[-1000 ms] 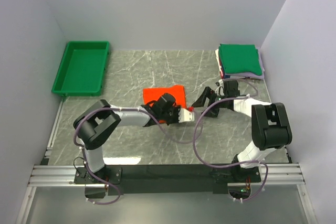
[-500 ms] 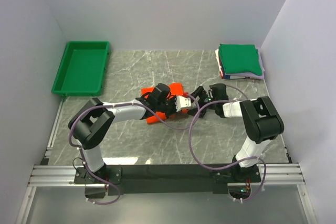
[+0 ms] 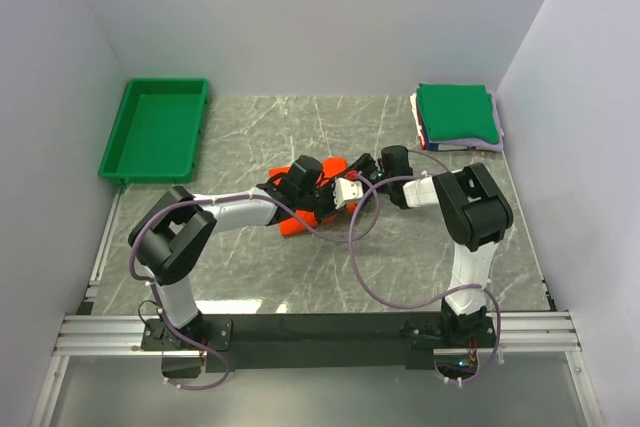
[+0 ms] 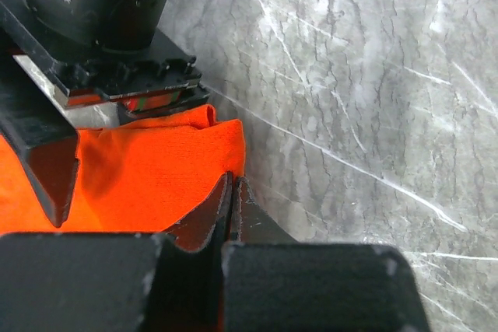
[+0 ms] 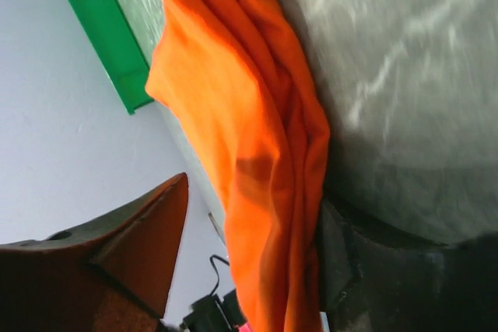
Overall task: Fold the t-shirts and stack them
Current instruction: Neatly place the folded tshirt to the corner
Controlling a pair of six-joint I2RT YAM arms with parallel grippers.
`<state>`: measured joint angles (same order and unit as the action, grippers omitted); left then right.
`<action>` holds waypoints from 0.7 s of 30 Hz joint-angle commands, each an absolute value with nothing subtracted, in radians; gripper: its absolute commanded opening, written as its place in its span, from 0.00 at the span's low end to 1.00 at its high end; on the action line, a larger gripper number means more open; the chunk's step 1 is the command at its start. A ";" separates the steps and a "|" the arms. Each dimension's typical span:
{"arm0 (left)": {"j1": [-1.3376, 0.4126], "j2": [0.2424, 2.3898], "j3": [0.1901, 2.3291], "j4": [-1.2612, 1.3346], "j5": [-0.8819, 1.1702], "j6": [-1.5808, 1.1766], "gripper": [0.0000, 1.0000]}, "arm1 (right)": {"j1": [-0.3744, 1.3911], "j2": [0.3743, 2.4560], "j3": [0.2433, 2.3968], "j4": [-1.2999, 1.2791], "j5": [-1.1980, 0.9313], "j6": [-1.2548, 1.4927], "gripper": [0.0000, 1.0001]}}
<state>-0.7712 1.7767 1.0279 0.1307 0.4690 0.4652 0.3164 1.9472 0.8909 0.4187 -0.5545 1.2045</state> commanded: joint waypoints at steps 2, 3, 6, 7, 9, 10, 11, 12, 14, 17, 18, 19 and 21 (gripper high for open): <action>-0.759 1.738 1.080 0.160 0.518 0.437 0.01 | 0.328 1.999 0.937 0.430 -0.477 1.195 0.64; -0.755 1.740 1.081 0.160 0.520 0.439 0.01 | 0.333 2.011 0.940 0.436 -0.477 1.196 0.60; -0.749 1.746 1.091 0.163 0.518 0.431 0.01 | 0.336 2.032 0.963 0.427 -0.469 1.190 0.44; -0.750 1.747 1.091 0.163 0.518 0.431 0.01 | 0.336 2.037 0.969 0.419 -0.465 1.174 0.37; -0.749 1.752 1.101 0.155 0.508 0.430 0.01 | 0.334 2.040 1.021 0.326 -0.444 1.125 0.11; -0.749 1.752 1.106 0.155 0.503 0.420 0.03 | 0.334 2.037 1.049 0.275 -0.433 1.038 0.05; -0.746 1.747 1.106 0.152 0.499 0.414 0.06 | 0.334 2.031 1.102 0.237 -0.423 0.993 0.01; -0.738 1.741 1.114 0.146 0.489 0.407 0.15 | 0.333 2.020 1.130 0.156 -0.411 0.950 0.00; -0.726 1.711 1.123 0.120 0.468 0.367 0.24 | 0.315 2.008 1.211 0.092 -0.391 0.829 0.00; -0.671 1.668 1.163 0.063 0.442 0.253 0.44 | 0.284 1.983 1.314 -0.026 -0.336 0.655 0.00; -0.637 1.661 1.199 0.034 0.431 0.221 0.56 | 0.273 1.976 1.337 -0.076 -0.315 0.614 0.00; -0.620 1.655 1.221 -0.039 0.428 0.177 0.58 | 0.262 1.976 1.360 -0.098 -0.304 0.539 0.00; -0.569 1.649 1.281 -0.099 0.419 0.143 0.74 | 0.227 1.985 1.432 -0.156 -0.267 0.476 0.00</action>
<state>-0.6399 1.7210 1.1801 -0.0074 0.4450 0.2691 0.2848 2.0296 1.3373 -0.0227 -0.3702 0.6956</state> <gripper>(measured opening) 0.683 0.057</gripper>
